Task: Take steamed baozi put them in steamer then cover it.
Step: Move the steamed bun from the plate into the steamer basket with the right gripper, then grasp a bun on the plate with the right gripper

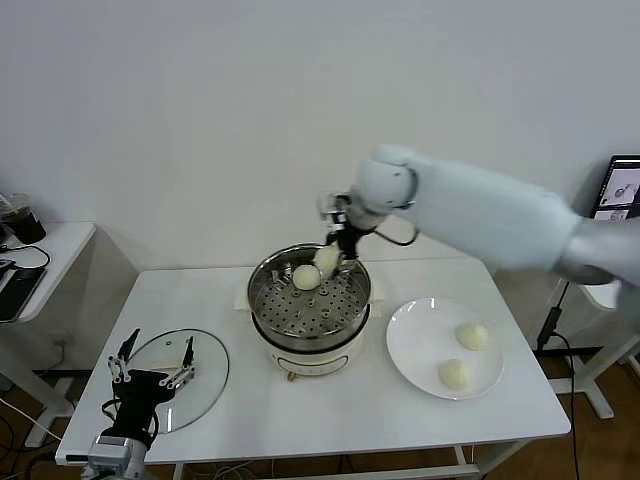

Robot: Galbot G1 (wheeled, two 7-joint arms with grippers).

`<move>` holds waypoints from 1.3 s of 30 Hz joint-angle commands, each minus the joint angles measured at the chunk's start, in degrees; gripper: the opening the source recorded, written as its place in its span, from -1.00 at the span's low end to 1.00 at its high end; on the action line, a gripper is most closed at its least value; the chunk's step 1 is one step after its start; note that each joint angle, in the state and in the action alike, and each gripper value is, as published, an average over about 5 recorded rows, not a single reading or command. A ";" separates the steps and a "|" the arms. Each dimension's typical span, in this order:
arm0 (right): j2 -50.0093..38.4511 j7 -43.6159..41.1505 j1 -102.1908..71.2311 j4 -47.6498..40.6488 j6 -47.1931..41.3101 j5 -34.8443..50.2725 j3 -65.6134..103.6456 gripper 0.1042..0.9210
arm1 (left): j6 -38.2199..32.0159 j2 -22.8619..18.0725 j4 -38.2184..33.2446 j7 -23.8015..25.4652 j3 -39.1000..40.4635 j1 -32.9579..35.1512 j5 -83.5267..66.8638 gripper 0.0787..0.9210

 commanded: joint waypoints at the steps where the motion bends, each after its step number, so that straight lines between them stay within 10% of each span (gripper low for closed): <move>1: 12.48 2.41 -3.78 -9.02 -2.75 2.70 -0.12 0.37 | -0.06 -0.09 -0.17 0.02 -0.47 0.13 -0.03 0.77; 23: 15.10 2.66 -9.53 -14.94 -3.91 -2.90 0.23 0.61 | -0.13 -0.47 -0.92 -0.01 -0.62 0.47 -0.02 0.77; 39: -10.62 -12.78 9.25 6.33 8.32 -2.78 -3.37 0.76 | -0.05 0.49 -0.79 0.09 -0.01 -0.52 -0.27 0.77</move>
